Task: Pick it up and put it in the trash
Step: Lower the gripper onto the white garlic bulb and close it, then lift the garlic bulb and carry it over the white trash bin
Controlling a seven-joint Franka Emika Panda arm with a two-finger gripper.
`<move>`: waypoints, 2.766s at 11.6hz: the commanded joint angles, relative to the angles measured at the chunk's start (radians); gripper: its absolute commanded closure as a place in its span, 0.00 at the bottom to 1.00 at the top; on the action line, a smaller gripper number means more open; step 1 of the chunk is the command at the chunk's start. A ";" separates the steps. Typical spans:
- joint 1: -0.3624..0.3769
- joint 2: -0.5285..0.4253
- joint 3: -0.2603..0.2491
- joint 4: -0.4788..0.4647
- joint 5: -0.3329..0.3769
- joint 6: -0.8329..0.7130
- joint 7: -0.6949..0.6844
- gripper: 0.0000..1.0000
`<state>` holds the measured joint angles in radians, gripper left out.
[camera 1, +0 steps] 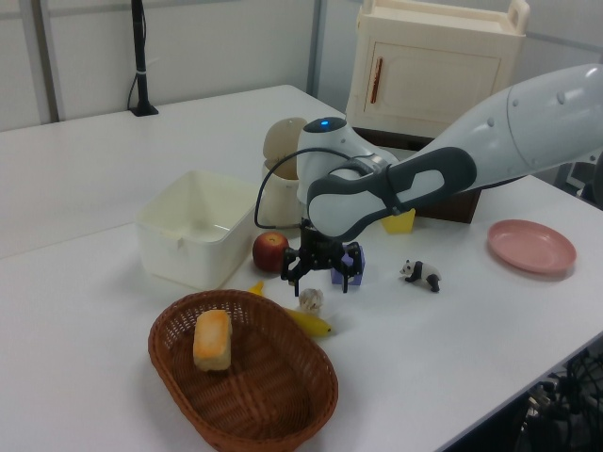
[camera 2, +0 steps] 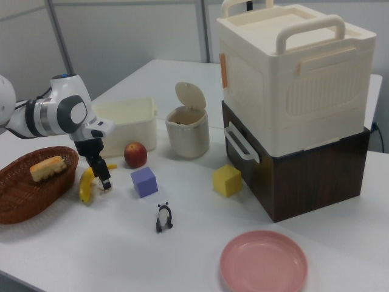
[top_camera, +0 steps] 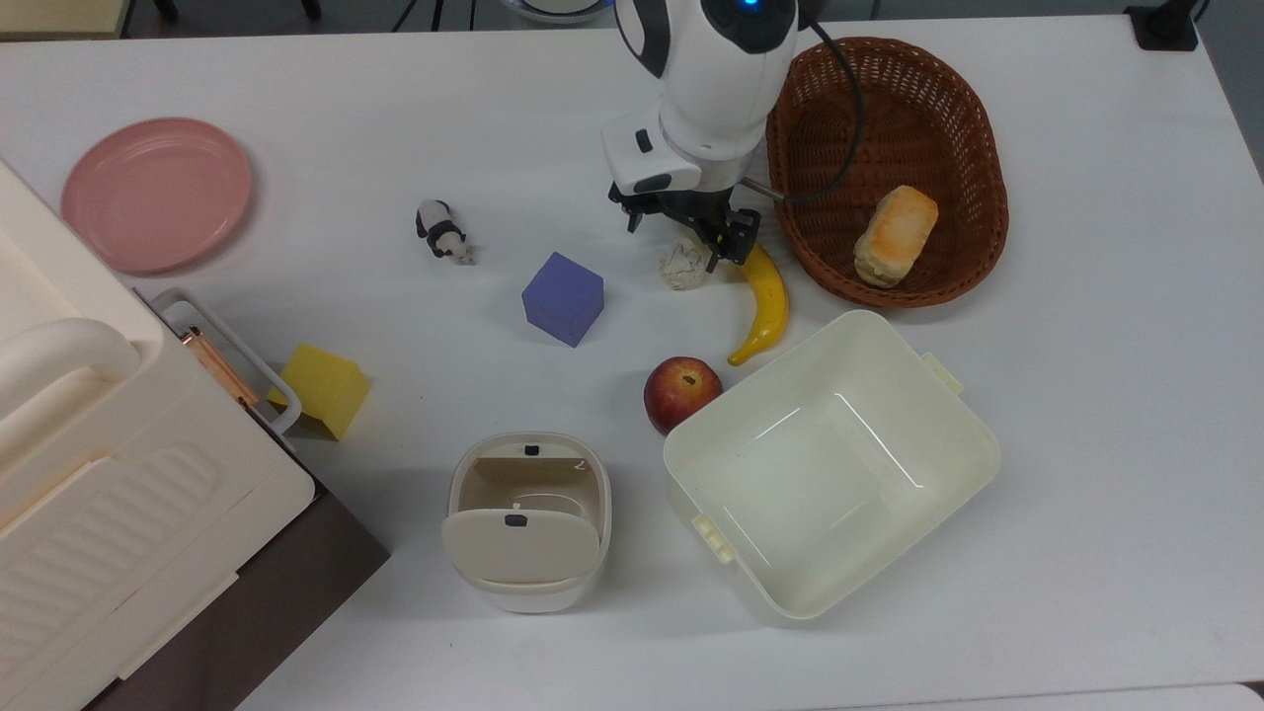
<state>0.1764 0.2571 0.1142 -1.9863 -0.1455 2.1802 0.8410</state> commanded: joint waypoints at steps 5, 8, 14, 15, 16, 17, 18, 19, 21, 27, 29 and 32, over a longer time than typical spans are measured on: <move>0.014 0.045 -0.007 0.040 -0.039 0.016 0.024 0.00; 0.011 0.048 -0.007 0.041 -0.051 0.015 0.024 0.01; 0.011 0.060 -0.005 0.043 -0.115 0.016 0.018 0.97; 0.011 0.062 -0.005 0.043 -0.115 0.015 0.018 0.97; 0.011 0.060 -0.005 0.043 -0.115 0.015 0.016 0.97; 0.009 0.059 -0.004 0.046 -0.115 0.016 0.018 0.97; 0.006 0.054 -0.005 0.066 -0.115 0.015 0.016 0.97; 0.000 0.041 -0.004 0.084 -0.112 0.015 0.016 0.97; -0.026 0.018 -0.004 0.135 -0.111 0.015 0.016 0.97; -0.126 0.030 -0.008 0.384 -0.114 0.039 -0.077 0.97; -0.184 0.045 -0.008 0.426 -0.112 0.134 -0.083 0.97; -0.239 0.091 -0.008 0.474 -0.117 0.231 -0.138 0.97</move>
<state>-0.0314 0.2943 0.1044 -1.5666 -0.2445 2.3499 0.7637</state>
